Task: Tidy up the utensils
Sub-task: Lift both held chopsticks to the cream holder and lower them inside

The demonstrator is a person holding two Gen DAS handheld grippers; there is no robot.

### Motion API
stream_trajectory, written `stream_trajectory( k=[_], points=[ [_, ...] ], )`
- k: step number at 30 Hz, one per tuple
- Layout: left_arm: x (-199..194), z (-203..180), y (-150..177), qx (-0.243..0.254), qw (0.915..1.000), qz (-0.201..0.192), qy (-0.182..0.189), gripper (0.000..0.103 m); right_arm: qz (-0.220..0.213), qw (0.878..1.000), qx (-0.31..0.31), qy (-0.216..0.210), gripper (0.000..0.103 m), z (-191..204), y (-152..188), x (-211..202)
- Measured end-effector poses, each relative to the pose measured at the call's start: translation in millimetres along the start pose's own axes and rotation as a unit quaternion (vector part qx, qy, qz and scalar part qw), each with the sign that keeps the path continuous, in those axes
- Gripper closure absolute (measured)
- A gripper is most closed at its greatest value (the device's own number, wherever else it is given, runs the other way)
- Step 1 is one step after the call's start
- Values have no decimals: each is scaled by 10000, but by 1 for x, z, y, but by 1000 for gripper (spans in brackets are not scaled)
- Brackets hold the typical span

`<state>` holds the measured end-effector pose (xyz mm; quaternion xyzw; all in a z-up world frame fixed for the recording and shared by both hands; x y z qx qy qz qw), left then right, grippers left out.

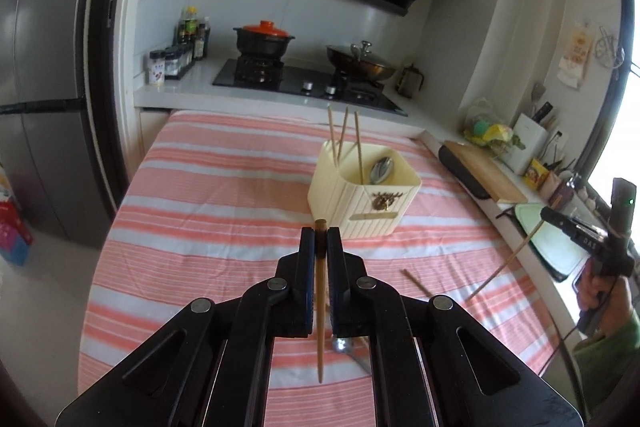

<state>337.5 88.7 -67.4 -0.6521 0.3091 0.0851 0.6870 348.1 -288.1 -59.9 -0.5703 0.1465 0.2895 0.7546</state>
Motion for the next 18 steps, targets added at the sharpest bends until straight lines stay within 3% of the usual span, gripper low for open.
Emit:
stream_trajectory(
  k=[3,10,18],
  points=[
    [-10,-5,-7,6,9999,-147,14,99,-260,9996,-130,26,97,7,1,-14],
    [-27,-9,-24,32,9991,-431,3,99,-382,9991,-160,-102,97,22,-6,-27],
    [-16,-11,-44,147,9989,-430,78,99,-195,9989,-412,-72,97,41,-5,-13]
  ],
)
Point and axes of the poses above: each gripper's, at about its wrist camera, not at the fingertips, and x roughly the way its jaws point, z to its left, y to its underside, the point moved 5 cm from there along x, roughly the way its jaws point, and after that the axes turned 15 degrees about x, right-handed, at the moved point
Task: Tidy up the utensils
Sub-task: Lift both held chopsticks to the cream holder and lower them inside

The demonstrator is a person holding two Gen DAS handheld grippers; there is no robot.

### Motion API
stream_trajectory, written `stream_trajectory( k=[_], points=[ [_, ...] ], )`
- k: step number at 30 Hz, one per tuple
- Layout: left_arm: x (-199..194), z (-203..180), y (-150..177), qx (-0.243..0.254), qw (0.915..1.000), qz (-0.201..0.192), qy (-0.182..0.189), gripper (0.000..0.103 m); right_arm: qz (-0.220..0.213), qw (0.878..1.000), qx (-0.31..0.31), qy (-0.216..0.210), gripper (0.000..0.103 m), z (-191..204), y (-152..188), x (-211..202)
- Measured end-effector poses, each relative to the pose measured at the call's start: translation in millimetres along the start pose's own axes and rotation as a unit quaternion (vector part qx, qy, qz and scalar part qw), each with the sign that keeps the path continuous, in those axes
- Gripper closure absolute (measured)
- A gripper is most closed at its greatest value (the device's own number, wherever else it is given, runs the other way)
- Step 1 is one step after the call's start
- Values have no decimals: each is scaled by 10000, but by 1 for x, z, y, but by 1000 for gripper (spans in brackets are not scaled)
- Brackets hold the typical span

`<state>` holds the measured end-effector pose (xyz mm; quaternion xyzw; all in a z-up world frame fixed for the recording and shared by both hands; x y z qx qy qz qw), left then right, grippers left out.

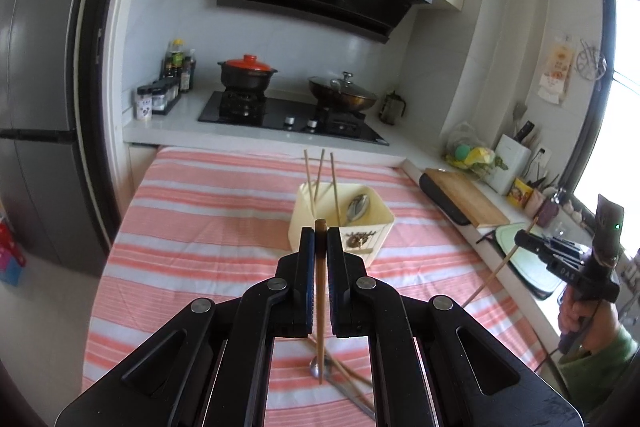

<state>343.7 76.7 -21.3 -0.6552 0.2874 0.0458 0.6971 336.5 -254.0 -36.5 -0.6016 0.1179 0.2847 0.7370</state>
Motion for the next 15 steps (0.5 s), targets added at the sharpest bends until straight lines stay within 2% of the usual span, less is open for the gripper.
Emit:
stream_trajectory(
  k=[3,6,11,15],
  points=[
    [8,3,-12,-60,9999,18,93,99,72,10000,-53,39,97,2,-4,10],
    [9,2,-40,-21,9997,-164,168,99,21,10000,-91,8,97,7,-22,15],
    [7,-1,-103,242,9969,-745,20,99,-402,9989,-207,-146,97,26,-77,20],
    [24,4,-147,254,9931,-1140,-143,99,-820,9958,-243,-326,97,42,-120,31]
  ],
)
Point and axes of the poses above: each gripper's, at about its wrist camera, not at the fingertips, and x roughly the way its jaws point, z to its left, y to its underside, the point moved 5 cm from there along x, roughly the way its jaws point, and after that the axes turned 15 degrees about x, right-handed, at the moved point
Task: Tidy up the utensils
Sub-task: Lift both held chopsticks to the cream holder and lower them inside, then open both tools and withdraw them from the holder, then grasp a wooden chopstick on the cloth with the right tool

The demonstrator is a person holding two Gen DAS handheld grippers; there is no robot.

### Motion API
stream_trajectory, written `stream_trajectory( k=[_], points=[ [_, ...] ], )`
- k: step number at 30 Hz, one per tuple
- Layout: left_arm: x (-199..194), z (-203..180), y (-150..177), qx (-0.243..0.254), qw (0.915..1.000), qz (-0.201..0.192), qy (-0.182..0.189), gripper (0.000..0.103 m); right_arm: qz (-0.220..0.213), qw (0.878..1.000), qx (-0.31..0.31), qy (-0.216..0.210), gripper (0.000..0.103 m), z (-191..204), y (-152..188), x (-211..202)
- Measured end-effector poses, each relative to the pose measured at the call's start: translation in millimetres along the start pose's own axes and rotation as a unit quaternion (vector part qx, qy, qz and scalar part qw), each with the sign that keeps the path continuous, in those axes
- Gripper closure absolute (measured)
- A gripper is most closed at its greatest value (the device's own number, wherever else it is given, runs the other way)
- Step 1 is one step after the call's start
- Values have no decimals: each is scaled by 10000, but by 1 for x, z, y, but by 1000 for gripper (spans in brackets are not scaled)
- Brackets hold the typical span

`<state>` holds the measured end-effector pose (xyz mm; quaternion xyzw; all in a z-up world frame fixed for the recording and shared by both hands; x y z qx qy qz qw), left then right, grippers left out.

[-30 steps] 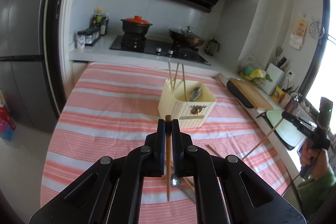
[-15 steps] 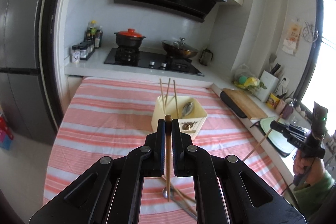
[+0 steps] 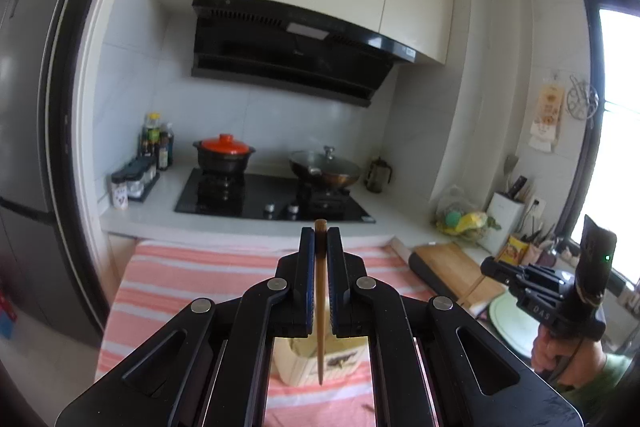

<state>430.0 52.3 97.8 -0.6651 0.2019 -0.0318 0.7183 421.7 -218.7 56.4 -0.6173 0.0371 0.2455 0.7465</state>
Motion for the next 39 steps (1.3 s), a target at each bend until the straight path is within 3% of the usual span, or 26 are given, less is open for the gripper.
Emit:
stream_trajectory(
  k=[3,7,11,16,18,19,20,21,22,23,29,35,39],
  points=[
    [34,3,-12,58,9998,-50,-160,99,-210,9997,39,-143,97,9,-21,23],
    [93,8,2,-102,9994,329,-87,99,-102,9997,74,-203,97,10,-23,68],
    [149,9,39,-307,9947,972,100,99,589,9981,135,-141,97,2,1,122],
    [202,0,87,-325,9845,1704,254,99,1747,9842,281,-86,97,-16,45,184],
    [214,-6,102,-236,9807,1931,192,99,1905,9808,395,-141,96,-22,57,198],
    [218,-7,108,-207,9791,2018,116,95,1930,9799,478,-169,94,-25,61,203],
    [220,-8,113,-198,9777,2088,78,82,1948,9791,561,-127,89,-28,63,208],
    [218,-8,116,-210,9769,2128,67,73,1929,9789,678,-62,72,-32,63,212],
    [213,-8,117,-232,9773,2106,56,56,1847,9793,831,-45,57,-36,61,211],
    [207,-6,116,-233,9784,2056,23,44,1718,9803,970,-69,55,-39,57,207],
    [137,-2,121,94,9780,2084,-75,20,1193,9911,589,89,55,-36,43,148],
    [43,-14,180,551,9633,2626,-71,12,1221,9918,-240,292,54,-42,82,47],
    [-12,-31,237,179,9609,2761,-132,10,1163,9907,-411,568,54,-59,128,-22]
  ],
)
Point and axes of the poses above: each gripper's, at about its wrist camera, not at the fingertips, and x roughly the way its jaws point, z to its left, y to its underside, the point moved 5 cm from there along x, roughly the way its jaws point, and after that the axes turned 15 degrees about x, right-handed, at the moved point
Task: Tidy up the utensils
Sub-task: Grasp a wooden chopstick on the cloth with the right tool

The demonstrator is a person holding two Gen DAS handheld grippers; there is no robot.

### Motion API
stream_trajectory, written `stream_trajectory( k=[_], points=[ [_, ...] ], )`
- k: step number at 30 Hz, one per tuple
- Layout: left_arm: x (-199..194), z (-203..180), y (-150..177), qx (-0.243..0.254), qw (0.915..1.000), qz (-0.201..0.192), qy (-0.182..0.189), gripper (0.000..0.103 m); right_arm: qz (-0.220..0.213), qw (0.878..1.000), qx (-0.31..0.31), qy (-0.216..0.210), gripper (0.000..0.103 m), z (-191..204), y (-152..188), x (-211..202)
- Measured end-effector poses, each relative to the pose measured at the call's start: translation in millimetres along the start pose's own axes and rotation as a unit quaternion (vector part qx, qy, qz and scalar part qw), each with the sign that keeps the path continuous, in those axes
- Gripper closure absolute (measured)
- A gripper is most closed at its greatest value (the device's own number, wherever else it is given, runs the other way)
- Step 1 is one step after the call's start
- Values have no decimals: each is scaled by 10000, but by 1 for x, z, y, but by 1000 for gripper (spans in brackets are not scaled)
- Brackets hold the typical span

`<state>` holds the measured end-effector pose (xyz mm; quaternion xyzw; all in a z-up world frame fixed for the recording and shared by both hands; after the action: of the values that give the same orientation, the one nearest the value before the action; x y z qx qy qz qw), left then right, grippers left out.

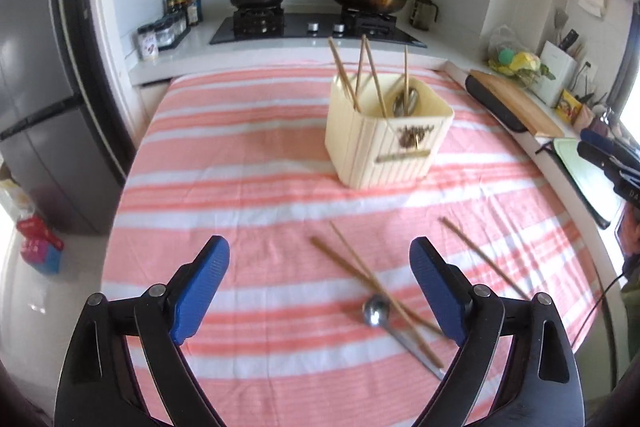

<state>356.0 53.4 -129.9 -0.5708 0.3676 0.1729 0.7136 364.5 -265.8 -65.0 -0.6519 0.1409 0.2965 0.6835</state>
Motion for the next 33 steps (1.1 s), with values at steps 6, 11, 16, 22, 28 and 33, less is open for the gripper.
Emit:
stream_trajectory(
  k=[6,11,16,22,28,33],
  points=[
    [7,-52,99,-388,9989,249,-90,10,-50,9952,855,478,54,-23,118,-45],
    [21,-79,124,-462,9976,484,196,10,420,9862,1467,641,54,-32,193,-50],
    [44,-87,110,-456,9977,511,29,10,435,9846,1559,657,54,-35,202,-53],
    [96,-84,98,-293,9932,918,-657,10,175,9876,1461,552,54,-22,185,-57],
    [116,-82,96,-310,9893,1066,-947,9,234,9908,1056,809,54,-16,180,-49],
    [117,-79,96,-282,9897,1049,-932,6,774,9867,1186,803,54,-24,186,-26]
  ],
)
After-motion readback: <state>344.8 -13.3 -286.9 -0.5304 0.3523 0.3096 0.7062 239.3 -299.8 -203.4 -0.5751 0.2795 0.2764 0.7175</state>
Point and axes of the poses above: each gripper's, at about its wrist camera, not at the fingertips, and x roughly the way its jaws point, z to its left, y to its underside, the point moved 5 cm from there along x, roughly the way its jaws point, and after that the axes turned 15 degrees about x, right-handed, at the moved point
